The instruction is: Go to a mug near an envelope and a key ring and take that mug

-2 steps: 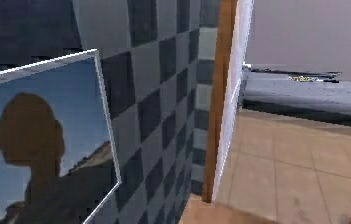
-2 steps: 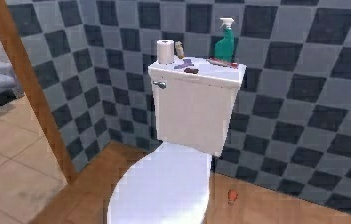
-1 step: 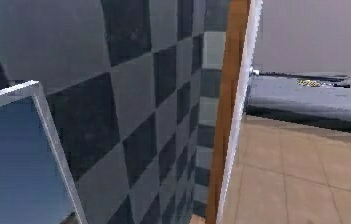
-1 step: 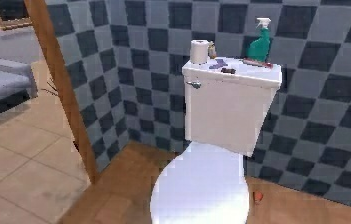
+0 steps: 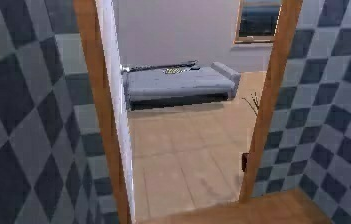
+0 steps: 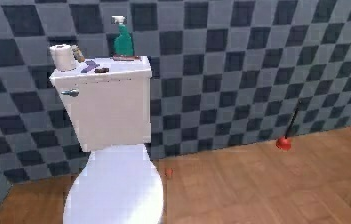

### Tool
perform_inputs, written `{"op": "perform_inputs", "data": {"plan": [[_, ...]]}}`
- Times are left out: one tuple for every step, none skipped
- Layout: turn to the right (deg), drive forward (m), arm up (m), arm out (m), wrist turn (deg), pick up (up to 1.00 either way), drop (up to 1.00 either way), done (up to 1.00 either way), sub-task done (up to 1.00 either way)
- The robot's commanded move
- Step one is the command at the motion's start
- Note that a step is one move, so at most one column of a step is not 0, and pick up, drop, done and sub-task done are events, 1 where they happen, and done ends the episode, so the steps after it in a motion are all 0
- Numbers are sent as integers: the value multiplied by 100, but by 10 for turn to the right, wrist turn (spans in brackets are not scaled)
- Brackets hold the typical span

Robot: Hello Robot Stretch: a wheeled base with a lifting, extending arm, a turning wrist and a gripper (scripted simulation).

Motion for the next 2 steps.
{"op": "perform_inputs", "data": {"plan": [[0,100,0,0,0,0,0,0,0],[30,0,0,0,0,0,0,0,0]]}}
